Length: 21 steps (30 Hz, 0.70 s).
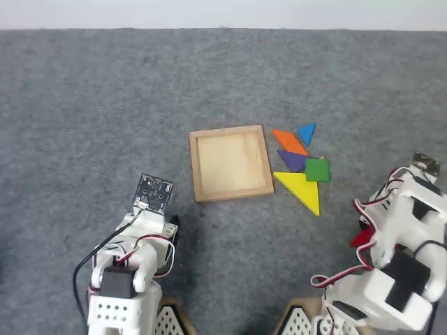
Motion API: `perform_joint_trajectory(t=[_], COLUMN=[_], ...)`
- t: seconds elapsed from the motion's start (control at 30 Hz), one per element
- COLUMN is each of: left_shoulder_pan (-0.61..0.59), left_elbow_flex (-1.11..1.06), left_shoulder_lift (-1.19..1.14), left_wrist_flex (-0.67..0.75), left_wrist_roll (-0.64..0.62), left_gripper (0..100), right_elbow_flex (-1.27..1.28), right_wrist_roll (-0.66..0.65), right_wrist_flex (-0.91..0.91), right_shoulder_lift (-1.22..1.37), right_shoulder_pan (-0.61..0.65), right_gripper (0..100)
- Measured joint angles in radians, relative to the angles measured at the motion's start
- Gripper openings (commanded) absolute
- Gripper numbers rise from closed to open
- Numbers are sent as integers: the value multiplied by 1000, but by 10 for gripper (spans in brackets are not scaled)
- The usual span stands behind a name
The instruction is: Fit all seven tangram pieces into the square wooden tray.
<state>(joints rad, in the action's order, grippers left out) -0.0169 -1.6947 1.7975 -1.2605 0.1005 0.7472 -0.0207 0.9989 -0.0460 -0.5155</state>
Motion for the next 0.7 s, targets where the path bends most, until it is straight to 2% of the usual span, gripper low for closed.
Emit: perform_joint_trajectory(t=[0.2, 0.4, 0.57, 0.7], left_shoulder_pan=[0, 0, 0, 0], left_elbow_flex=[0, 0, 0, 0], left_shoulder_lift=[0, 0, 0, 0], left_wrist_flex=[0, 0, 0, 0], left_wrist_roll=[0, 0, 0, 0], left_gripper=[137, 137, 137, 137], right_elbow_flex=[-46, -256, -428, -528], right_wrist_roll=[-71, -140, -167, -172], right_wrist_flex=[17, 178, 299, 350], right_shoulder_lift=[2, 3, 9, 9], right_shoulder_pan=[2, 52, 173, 321], right_gripper=[166, 166, 166, 166])
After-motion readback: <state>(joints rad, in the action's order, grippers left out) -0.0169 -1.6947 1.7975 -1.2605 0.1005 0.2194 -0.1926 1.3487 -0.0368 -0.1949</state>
